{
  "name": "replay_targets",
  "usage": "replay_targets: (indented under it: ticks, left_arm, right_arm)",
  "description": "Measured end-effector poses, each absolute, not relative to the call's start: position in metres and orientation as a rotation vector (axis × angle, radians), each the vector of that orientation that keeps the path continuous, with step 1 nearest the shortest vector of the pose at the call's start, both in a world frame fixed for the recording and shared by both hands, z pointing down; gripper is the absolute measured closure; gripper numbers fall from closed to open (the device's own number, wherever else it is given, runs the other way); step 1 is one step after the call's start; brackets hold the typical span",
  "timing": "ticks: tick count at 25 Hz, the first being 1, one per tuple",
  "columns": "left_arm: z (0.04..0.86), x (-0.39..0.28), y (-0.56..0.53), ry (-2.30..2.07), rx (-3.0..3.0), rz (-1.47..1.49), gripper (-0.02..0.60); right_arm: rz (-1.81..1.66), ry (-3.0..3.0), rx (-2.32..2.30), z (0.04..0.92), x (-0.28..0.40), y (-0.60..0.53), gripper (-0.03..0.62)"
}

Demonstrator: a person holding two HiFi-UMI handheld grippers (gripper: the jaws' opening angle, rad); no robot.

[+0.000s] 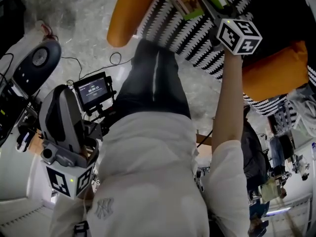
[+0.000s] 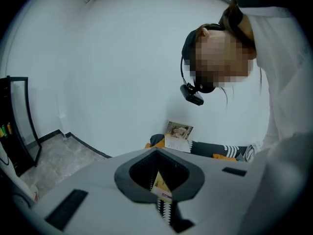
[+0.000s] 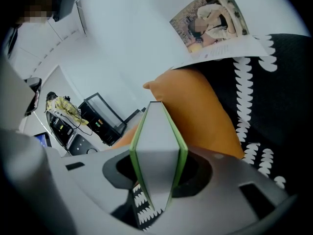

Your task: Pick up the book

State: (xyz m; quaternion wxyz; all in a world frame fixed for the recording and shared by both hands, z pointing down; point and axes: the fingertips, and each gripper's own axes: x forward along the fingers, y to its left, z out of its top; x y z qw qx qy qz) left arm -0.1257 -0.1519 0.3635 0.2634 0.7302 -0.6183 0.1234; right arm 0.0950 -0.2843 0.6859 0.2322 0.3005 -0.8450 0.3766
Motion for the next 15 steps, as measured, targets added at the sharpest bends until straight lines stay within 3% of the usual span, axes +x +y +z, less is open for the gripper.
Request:
replay_targets:
  ticks: [15]
  left_arm:
    - [0.325,-0.13,-0.124,-1.695,2.107,0.167,0.572]
  right_arm:
    - [1.207,-2.338,1.348,0.587,0.163,-0.257,0.444]
